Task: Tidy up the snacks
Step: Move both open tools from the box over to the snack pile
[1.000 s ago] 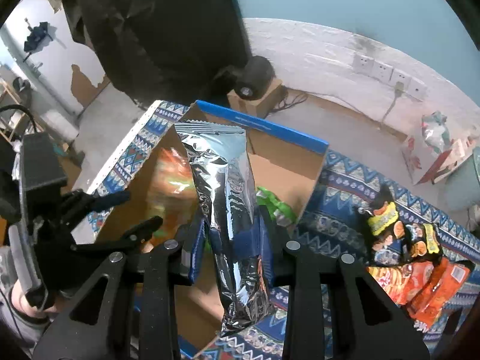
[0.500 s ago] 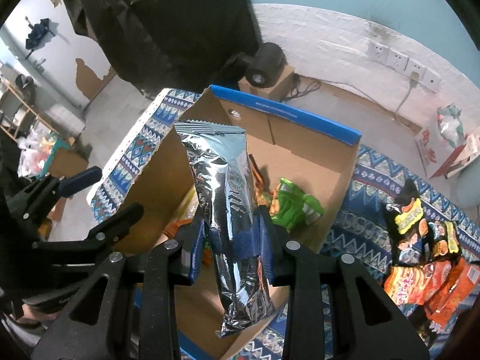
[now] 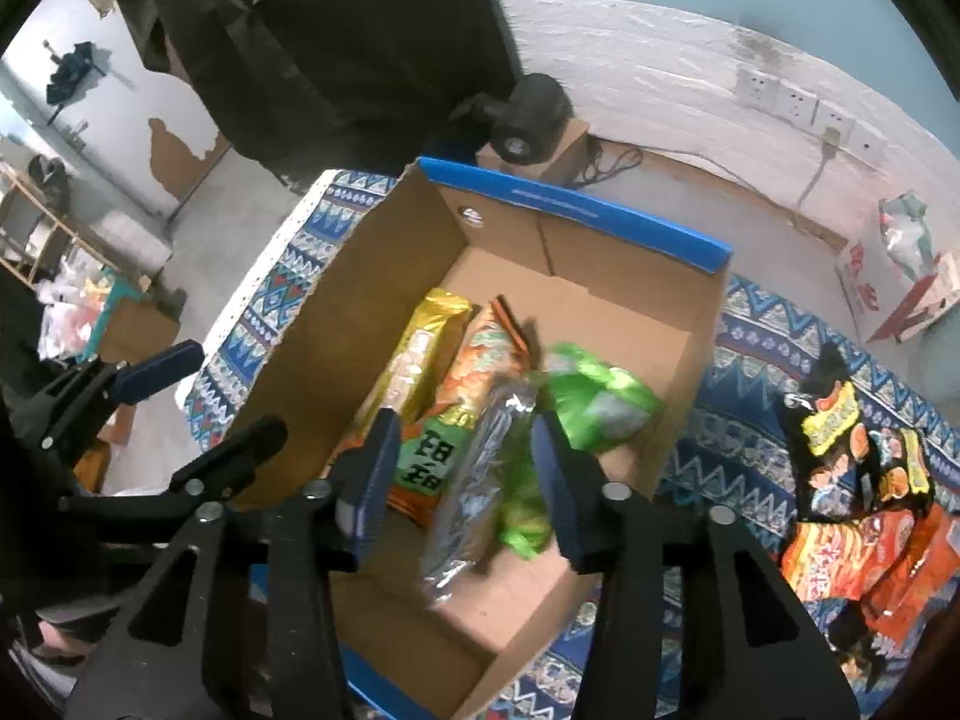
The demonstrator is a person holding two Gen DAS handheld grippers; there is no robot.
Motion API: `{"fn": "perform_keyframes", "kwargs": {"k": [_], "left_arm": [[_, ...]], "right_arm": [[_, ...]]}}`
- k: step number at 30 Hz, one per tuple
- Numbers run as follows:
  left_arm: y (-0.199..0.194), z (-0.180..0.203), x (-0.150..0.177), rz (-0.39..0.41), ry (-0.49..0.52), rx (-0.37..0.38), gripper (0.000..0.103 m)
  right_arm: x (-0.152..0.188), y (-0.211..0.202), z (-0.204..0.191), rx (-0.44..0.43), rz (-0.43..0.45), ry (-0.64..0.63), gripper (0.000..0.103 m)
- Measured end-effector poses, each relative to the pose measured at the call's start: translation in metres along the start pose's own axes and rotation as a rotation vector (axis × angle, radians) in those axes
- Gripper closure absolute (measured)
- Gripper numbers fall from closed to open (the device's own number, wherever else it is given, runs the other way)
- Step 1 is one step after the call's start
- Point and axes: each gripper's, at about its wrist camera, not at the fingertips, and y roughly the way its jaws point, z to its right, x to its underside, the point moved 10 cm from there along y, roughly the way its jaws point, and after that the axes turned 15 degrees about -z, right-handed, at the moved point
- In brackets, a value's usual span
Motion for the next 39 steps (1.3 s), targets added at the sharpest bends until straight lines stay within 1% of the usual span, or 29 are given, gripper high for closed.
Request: {"fn": "perform_keyframes", "kwargs": {"k": [2, 5, 8, 12, 16, 22, 27, 31, 34, 39], "left_arm": [[-0.001, 0.004, 0.0, 0.0, 0.007, 0.004, 0.03], [-0.002, 0.012, 0.0, -0.002, 0.022, 0.011, 0.03], [-0.003, 0.02, 0.0, -0.001, 0.036, 0.015, 0.03], [-0.004, 0.03, 0.0, -0.003, 0.049, 0.024, 0.029], [-0.005, 0.042, -0.001, -0.007, 0.059, 0.042, 0.029], [-0.009, 0.062, -0.005, 0.003, 0.079, 0.061, 0.028], [-0.012, 0.091, -0.007, -0.001, 0.121, 0.09, 0.028], [-0.019, 0.115, -0.008, 0.015, 0.168, 0.087, 0.027], [-0.022, 0.131, -0.007, 0.022, 0.2, 0.08, 0.025], [-0.021, 0.157, -0.002, 0.016, 0.253, 0.073, 0.025]], "right_arm": [[0.002, -0.004, 0.005, 0.004, 0.006, 0.012, 0.043], [0.006, -0.011, 0.014, 0.02, 0.019, 0.023, 0.037], [0.013, -0.02, 0.022, 0.043, 0.035, 0.029, 0.032], [0.022, -0.032, 0.033, 0.076, 0.056, 0.038, 0.029], [0.031, -0.042, 0.048, 0.108, 0.068, 0.058, 0.024], [0.055, -0.053, 0.077, 0.136, 0.063, 0.11, 0.024], [0.076, -0.063, 0.105, 0.17, 0.067, 0.151, 0.024], [0.092, -0.071, 0.13, 0.183, 0.075, 0.193, 0.024], [0.103, -0.076, 0.146, 0.185, 0.081, 0.228, 0.024], [0.121, -0.078, 0.17, 0.187, 0.073, 0.284, 0.023]]}}
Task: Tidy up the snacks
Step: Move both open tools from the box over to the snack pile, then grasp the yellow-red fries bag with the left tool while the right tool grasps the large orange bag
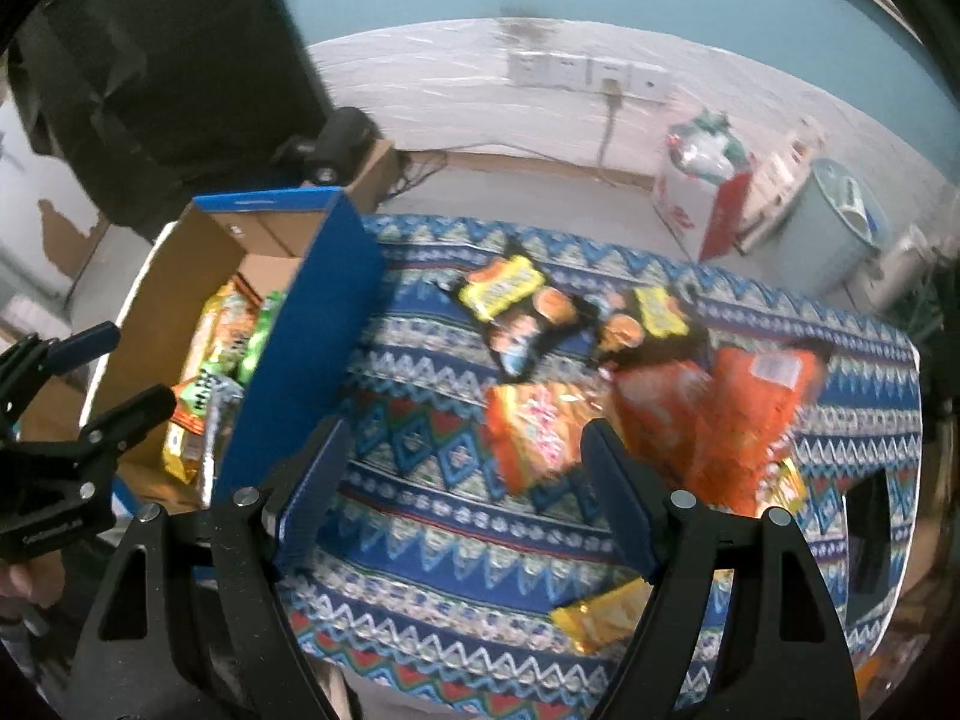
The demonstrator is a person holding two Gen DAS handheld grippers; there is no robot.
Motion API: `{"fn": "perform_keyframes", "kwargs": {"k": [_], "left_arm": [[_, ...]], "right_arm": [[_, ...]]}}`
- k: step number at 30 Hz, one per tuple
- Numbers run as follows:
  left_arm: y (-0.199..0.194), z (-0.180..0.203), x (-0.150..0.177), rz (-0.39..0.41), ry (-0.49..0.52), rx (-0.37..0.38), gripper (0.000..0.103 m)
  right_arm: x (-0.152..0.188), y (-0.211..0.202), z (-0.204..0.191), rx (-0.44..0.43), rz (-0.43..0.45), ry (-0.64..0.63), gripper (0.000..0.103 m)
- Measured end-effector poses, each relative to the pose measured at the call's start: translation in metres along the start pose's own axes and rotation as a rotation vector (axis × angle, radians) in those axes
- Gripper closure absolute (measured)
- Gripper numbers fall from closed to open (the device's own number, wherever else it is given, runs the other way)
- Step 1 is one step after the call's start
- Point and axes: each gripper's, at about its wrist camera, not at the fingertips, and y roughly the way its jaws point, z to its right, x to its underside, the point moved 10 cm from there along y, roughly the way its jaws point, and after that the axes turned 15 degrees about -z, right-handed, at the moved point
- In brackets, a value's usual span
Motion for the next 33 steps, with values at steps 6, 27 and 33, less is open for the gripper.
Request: {"fn": "perform_keyframes", "kwargs": {"k": [6, 27, 33], "left_arm": [[0.001, 0.031, -0.005, -0.014, 0.068, -0.011, 0.025], [0.005, 0.141, -0.063, -0.076, 0.358, 0.071, 0.023], [0.034, 0.152, -0.077, -0.131, 0.364, 0.137, 0.023]], "right_arm": [[0.013, -0.002, 0.032, 0.021, -0.012, 0.032, 0.023], [0.015, -0.009, 0.148, 0.097, -0.123, 0.113, 0.023], [0.013, 0.02, 0.164, 0.041, -0.174, 0.148, 0.023]]}}
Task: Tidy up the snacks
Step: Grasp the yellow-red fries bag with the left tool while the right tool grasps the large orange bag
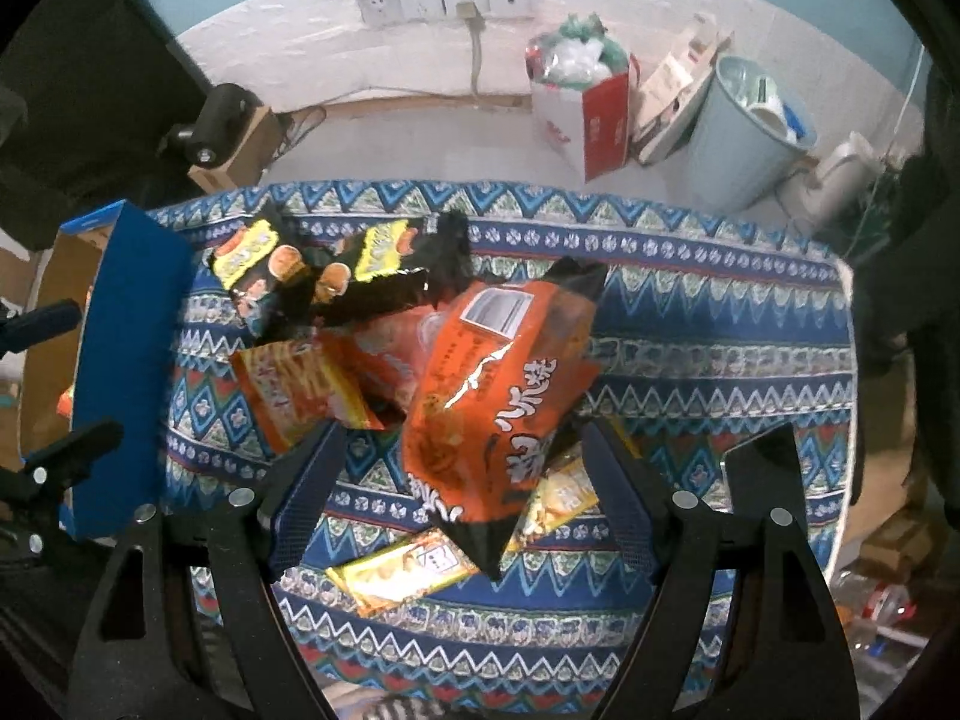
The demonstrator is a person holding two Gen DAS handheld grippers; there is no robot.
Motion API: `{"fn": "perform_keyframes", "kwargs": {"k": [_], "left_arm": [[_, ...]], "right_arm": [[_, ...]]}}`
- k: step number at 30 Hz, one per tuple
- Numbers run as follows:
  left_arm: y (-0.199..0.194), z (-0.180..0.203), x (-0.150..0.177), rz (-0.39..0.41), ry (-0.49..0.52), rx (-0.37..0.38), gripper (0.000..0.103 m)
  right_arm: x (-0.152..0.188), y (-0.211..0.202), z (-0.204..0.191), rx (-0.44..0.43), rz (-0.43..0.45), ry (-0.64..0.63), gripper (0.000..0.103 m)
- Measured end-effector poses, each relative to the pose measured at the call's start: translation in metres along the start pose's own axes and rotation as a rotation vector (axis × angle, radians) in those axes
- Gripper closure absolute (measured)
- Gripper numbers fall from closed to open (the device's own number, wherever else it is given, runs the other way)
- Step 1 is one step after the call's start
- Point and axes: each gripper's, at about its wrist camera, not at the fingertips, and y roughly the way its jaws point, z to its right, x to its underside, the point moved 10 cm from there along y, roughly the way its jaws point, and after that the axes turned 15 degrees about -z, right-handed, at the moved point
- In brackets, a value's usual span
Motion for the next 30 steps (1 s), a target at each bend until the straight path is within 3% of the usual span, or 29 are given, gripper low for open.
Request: {"fn": "perform_keyframes", "kwargs": {"k": [10, 25, 30], "left_arm": [[0.04, 0.012, -0.013, -0.044, 0.056, 0.045, 0.023], [0.096, 0.033, -0.017, -0.129, 0.147, 0.069, 0.023], [0.112, 0.043, -0.015, -0.156, 0.191, 0.029, 0.022]], "right_arm": [[-0.005, 0.043, 0.008, -0.074, -0.047, 0.061, 0.023], [-0.012, 0.082, 0.013, -0.088, -0.093, 0.071, 0.022], [-0.011, 0.082, 0.011, -0.091, -0.086, 0.053, 0.023]]}}
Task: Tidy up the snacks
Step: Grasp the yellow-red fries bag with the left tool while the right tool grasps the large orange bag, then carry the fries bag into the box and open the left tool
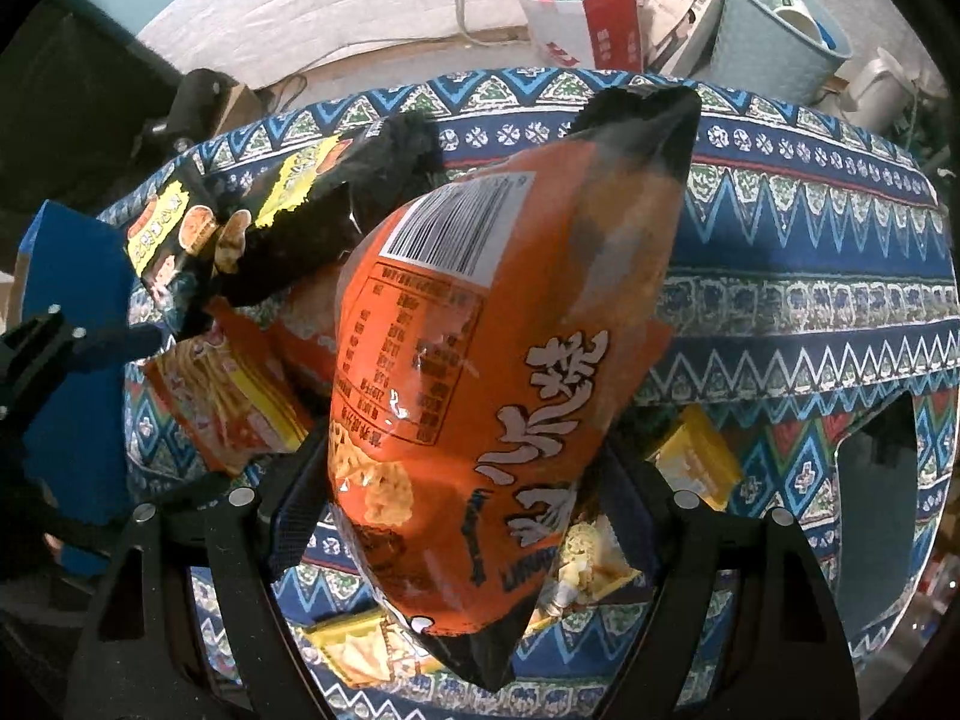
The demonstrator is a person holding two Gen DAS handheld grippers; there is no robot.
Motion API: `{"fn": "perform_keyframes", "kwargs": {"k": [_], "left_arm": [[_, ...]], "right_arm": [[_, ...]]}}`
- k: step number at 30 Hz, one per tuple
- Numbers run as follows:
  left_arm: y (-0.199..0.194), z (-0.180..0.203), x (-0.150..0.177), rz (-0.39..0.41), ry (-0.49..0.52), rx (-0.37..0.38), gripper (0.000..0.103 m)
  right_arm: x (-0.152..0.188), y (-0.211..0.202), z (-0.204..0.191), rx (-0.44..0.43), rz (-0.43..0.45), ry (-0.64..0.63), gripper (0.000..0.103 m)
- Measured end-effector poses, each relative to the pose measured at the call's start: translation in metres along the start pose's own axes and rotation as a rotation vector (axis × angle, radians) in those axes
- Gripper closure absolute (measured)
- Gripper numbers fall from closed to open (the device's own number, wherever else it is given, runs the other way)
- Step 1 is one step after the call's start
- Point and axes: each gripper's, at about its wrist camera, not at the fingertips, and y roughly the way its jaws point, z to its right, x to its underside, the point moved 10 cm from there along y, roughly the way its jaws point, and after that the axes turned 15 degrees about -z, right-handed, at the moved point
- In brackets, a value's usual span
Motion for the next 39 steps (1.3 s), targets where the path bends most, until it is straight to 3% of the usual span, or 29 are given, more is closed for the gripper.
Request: {"fn": "perform_keyframes", "kwargs": {"k": [2, 4, 7, 16, 18, 21, 25, 39], "left_arm": [[0.004, 0.003, -0.002, -0.007, 0.014, -0.016, 0.022], [0.01, 0.006, -0.004, -0.024, 0.021, -0.029, 0.022], [0.02, 0.008, -0.006, -0.051, 0.013, -0.032, 0.022], [0.035, 0.017, -0.006, -0.095, -0.019, -0.003, 0.022], [0.036, 0.017, -0.005, -0.096, -0.029, 0.012, 0.03], [0.037, 0.016, -0.001, -0.097, -0.041, 0.027, 0.051], [0.031, 0.008, 0.005, -0.076, -0.046, -0.011, 0.059], [-0.019, -0.006, 0.036, 0.009, -0.103, -0.048, 0.06]], "right_arm": [[0.002, 0.0, 0.002, 0.005, 0.007, -0.016, 0.032], [0.006, -0.004, 0.002, -0.001, 0.013, -0.031, 0.047], [0.012, -0.014, 0.002, 0.038, 0.029, -0.068, 0.057], [0.016, -0.043, 0.004, 0.142, 0.079, -0.11, 0.059], [0.017, -0.047, 0.003, 0.145, 0.083, -0.115, 0.059], [0.019, -0.051, 0.0, 0.16, 0.088, -0.129, 0.059], [0.016, -0.056, -0.002, 0.192, 0.101, -0.151, 0.059], [0.019, -0.079, -0.024, 0.197, 0.151, -0.173, 0.059]]}}
